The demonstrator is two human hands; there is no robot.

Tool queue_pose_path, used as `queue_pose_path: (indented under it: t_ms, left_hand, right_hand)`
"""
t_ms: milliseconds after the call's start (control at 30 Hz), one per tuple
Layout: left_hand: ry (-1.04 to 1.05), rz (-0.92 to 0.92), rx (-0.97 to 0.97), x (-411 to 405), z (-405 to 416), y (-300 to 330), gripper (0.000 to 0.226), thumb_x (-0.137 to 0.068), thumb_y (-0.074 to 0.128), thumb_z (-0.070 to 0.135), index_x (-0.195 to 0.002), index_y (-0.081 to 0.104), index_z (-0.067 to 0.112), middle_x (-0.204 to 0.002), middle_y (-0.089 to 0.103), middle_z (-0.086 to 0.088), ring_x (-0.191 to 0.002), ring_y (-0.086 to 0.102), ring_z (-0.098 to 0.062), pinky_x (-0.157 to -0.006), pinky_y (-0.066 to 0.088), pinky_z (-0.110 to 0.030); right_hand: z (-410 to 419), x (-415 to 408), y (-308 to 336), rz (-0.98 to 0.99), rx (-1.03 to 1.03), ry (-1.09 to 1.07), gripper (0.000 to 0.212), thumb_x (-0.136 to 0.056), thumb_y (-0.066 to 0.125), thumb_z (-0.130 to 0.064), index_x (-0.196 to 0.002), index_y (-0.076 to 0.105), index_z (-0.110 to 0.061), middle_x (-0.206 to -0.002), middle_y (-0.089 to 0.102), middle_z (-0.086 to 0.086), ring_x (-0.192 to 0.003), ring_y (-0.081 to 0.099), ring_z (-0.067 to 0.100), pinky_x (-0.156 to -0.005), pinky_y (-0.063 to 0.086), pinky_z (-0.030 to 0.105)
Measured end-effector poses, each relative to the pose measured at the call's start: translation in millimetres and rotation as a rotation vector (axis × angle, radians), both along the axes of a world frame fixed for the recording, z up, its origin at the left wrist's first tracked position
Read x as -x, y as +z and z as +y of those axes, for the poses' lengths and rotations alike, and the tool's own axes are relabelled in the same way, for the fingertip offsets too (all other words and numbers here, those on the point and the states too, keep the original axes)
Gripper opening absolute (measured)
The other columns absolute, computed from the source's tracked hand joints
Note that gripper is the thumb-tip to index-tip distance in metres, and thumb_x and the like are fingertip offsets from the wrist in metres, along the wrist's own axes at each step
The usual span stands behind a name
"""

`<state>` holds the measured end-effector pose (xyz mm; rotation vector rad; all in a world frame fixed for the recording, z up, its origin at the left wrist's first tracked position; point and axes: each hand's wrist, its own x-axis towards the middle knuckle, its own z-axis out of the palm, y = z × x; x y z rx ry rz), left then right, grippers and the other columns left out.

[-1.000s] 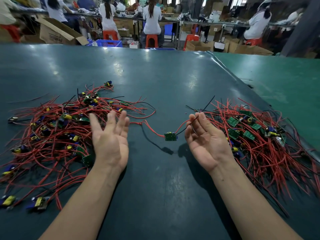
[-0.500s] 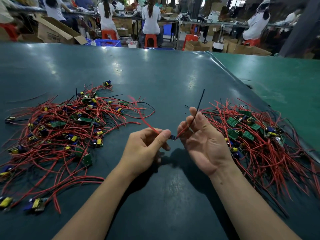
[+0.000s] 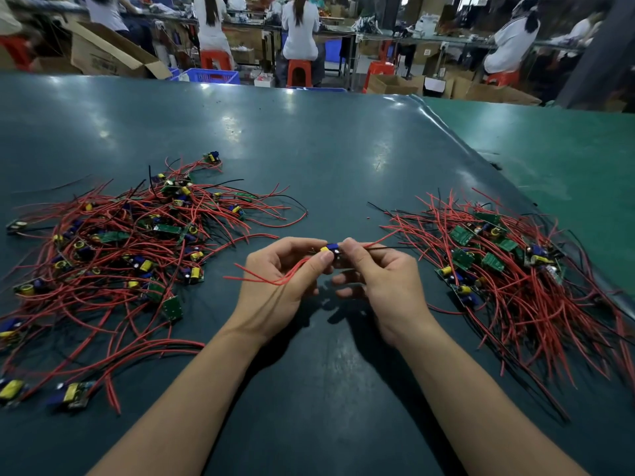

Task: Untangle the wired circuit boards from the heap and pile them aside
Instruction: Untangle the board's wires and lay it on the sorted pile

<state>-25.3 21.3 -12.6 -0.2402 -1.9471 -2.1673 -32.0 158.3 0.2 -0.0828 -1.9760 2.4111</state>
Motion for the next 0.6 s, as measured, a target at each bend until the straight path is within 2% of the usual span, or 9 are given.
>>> queue_pose_path:
  t_ms: [100,233,333,433,533,600]
  left_hand:
    - [0.03,0.014,-0.021,0.0,-0.2,0.6,0.012,-0.083,0.072,0.001,-0.094,0.07,0.005,-0.073,0.071,0.002,-0.058,0.059,-0.004,-0.055,0.046,-0.016]
    - [0.013,0.028,0.011,-0.5,0.4,1.5,0.013,-0.083,0.072,0.001,-0.094,0.069,0.007,-0.074,0.072,0.006,-0.061,0.062,-0.003,-0.057,0.048,-0.015]
    - [0.033,0.066,0.025,-1.5,0.9,2.3,0.015,-0.082,0.072,-0.002,-0.094,0.069,0.006,-0.079,0.074,0.008,-0.069,0.066,-0.001,-0.065,0.05,-0.014]
    - [0.053,0.101,0.039,-2.3,2.1,1.9,0.017,-0.08,0.073,-0.005,-0.09,0.07,0.008,-0.08,0.075,0.006,-0.074,0.068,-0.004,-0.07,0.051,-0.015]
    - [0.023,0.089,0.079,-3.6,3.7,0.5,0.015,-0.078,0.075,-0.005,-0.09,0.07,0.004,-0.079,0.075,0.002,-0.071,0.067,-0.006,-0.067,0.051,-0.017]
    - [0.0,0.091,0.082,-4.4,5.0,-0.9,0.013,-0.078,0.075,-0.006,-0.087,0.07,0.002,-0.076,0.075,0.002,-0.069,0.067,-0.005,-0.064,0.05,-0.016]
  right_hand:
    - [2.3,1.6,2.5,-0.053,0.02,-0.035,0.022,-0.094,0.064,-0.016,-0.075,0.068,-0.005,-0.059,0.067,0.005,-0.045,0.058,0.012,-0.043,0.049,0.021]
    - [5.6,1.4,5.4,-0.089,0.106,0.072,0.016,-0.096,0.057,-0.008,-0.087,0.071,-0.01,-0.068,0.07,0.0,-0.05,0.06,0.008,-0.043,0.047,0.018]
    - [1.3,-1.4,3.3,-0.075,0.018,0.12,0.021,-0.1,0.054,-0.012,-0.086,0.07,-0.012,-0.073,0.068,0.004,-0.053,0.061,0.01,-0.041,0.047,0.022]
    - [-3.6,-3.1,-1.3,-0.029,-0.067,0.108,0.027,-0.099,0.057,-0.022,-0.077,0.07,-0.014,-0.067,0.065,0.002,-0.052,0.059,0.011,-0.041,0.047,0.024]
    - [-0.3,0.3,-4.5,0.023,-0.171,-0.015,0.031,-0.096,0.062,-0.023,-0.067,0.07,-0.017,-0.055,0.057,-0.003,-0.047,0.045,0.011,-0.042,0.036,0.023]
    - [1.8,2.2,-5.7,0.022,-0.168,-0.063,0.032,-0.094,0.065,-0.022,-0.062,0.069,-0.017,-0.051,0.051,-0.005,-0.045,0.036,0.009,-0.042,0.028,0.021]
